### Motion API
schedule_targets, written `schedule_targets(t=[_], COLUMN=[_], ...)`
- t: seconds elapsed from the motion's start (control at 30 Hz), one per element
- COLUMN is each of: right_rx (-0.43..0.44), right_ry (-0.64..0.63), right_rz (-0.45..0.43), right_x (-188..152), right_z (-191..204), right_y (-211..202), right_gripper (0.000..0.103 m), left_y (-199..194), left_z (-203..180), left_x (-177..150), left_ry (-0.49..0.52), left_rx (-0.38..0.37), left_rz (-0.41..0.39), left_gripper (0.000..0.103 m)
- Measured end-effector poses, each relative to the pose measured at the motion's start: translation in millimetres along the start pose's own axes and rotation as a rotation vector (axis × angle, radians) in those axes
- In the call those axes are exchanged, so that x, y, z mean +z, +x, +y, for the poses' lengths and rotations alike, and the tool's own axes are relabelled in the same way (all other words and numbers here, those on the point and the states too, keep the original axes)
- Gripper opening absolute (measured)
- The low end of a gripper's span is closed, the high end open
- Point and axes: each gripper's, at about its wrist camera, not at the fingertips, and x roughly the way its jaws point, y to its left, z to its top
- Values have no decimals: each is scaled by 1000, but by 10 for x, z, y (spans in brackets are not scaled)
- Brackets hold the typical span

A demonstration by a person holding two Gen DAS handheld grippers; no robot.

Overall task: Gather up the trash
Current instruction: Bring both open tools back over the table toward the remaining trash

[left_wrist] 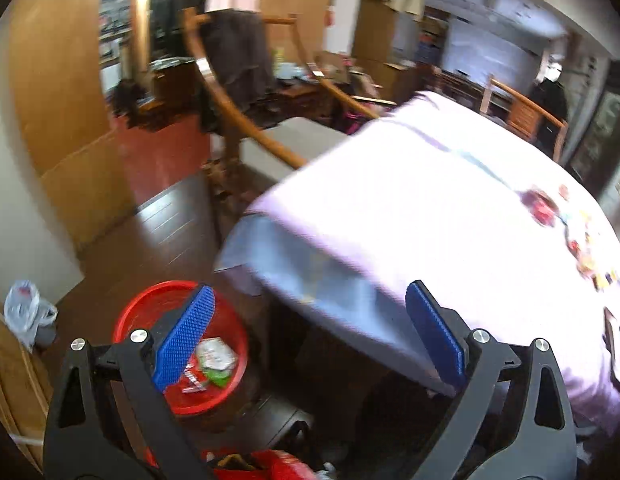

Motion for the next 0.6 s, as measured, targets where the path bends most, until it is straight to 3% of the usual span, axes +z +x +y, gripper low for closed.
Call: schedule_targets(t=[0.33,0.6], right_rx=[-259,-342], right_ry=[123,188], right_rz=[-117,-136], right_x=[-11,-133], right_z=[-1232,-1796], right_y=[-1069,-1291], right_gripper=[97,97], left_y=[65,223], left_z=[-1369,-2311], left_x=[242,329], left_ry=[232,352], left_rx=[-188,-280], left_rz=[-6,10], left_gripper=[95,95])
